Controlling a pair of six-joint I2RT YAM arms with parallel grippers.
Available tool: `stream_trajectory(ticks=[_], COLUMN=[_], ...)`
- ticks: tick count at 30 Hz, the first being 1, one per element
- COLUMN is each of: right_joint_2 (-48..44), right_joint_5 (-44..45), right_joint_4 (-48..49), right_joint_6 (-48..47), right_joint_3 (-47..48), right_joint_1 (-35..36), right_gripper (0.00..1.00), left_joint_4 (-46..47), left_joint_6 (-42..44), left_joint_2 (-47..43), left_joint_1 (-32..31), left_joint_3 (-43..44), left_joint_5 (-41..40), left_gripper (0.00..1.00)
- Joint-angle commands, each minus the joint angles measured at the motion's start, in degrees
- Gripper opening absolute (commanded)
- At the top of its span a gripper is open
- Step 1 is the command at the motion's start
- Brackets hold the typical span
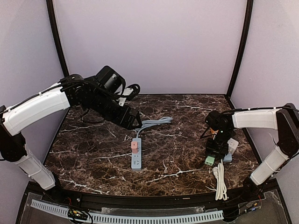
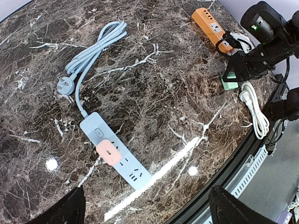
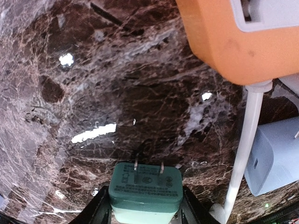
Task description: Insert the plug
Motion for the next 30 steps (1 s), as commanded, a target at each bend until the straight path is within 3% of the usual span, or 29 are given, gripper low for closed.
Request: stream_trajectory(ticks=[1, 17, 30], right_joint_2=[1.11, 1.41, -2.15], right_joint_5=[-0.04, -2.60, -6.09], right_joint_4=[0.46, -2.76, -4.75], right_joint_6=[0.61, 0.61, 10.60], right_joint_3=[-0.45, 6.20, 17.75], right_joint_1=[-0.41, -0.42, 0.19], right_gripper=[0.45, 0.14, 0.00], left_joint_4=[-0.43, -0.50, -0.51], left_joint_6=[0.66, 0.38, 2.20], left_joint_2=[0.12, -1.63, -4.08], left_joint_1=[0.11, 0.20, 1.76], left_joint_3=[0.59, -0.96, -1.65], left_joint_5=[-0.08, -2.87, -5.11], left_gripper=[0.92, 0.91, 0.93])
